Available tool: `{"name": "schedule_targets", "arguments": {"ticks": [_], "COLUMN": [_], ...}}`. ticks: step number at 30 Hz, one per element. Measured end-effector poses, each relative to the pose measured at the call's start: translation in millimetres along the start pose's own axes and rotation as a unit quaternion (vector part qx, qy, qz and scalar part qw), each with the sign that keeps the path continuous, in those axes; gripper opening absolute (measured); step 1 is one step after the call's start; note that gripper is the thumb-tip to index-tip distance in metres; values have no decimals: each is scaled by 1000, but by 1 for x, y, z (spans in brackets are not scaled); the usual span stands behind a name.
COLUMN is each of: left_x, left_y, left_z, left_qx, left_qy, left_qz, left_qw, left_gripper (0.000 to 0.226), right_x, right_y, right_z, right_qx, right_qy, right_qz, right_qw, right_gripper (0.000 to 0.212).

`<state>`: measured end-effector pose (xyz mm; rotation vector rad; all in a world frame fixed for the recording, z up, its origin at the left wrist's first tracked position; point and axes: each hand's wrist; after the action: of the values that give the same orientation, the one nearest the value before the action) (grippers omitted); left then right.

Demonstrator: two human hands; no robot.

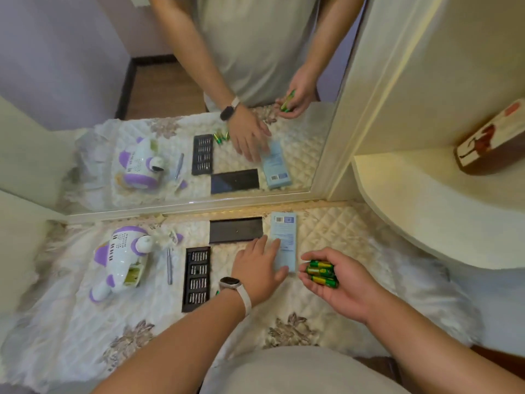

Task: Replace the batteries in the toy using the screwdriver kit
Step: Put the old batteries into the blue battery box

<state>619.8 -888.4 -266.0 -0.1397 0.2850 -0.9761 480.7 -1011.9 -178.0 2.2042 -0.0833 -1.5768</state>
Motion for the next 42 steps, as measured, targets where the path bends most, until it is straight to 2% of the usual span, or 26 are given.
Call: {"name": "schedule_targets", "arguments": {"ticks": [5, 8, 13, 19, 24, 27, 35, 37, 42], "left_x": [36, 50, 56, 38, 6, -17, -65, -75, -100], "left_y": [-26, -35, -40, -33, -17, -3, 44, 60, 104], "left_z": [-14, -15, -17, 5, 44, 63, 97, 104, 124], "left_qx": [-14, -42, -95, -156, -216, -281, -503, -505, -429], "left_qy": [20, 15, -1, -58, -128, -138, -117, -112, -132], "left_qz": [54, 93, 120, 122, 137, 140, 105, 81, -20], "left_qw": [998, 995, 988, 979, 958, 939, 850, 852, 893], "left_gripper": [61, 52, 50, 57, 61, 65, 53, 54, 55], "right_x": [0, 1, 6, 12, 12, 9, -20, -29, -47], "right_y": [6, 9, 15, 23, 26, 23, 10, 3, -24], "right_z": [29, 42, 52, 40, 14, -4, -64, -80, -120], "right_qx": [11, 15, 30, 38, 44, 23, -73, -80, -142], "right_qy": [-20, -27, -33, 0, 49, 64, 104, 97, 86], "right_qz": [-1, -7, -13, -15, -3, 8, 102, 118, 159], "right_qw": [1000, 1000, 999, 999, 998, 998, 987, 985, 973], "right_gripper": [17, 17, 16, 20, 21, 19, 19, 17, 14]}}
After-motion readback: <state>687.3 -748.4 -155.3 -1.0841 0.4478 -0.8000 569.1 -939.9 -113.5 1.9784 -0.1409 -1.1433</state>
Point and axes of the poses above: each hand's wrist, its own x-axis towards the middle knuckle, its own z-axis out of the back of the hand, y = z × x, and after that the axes turned 9 degrees about -y, right-handed
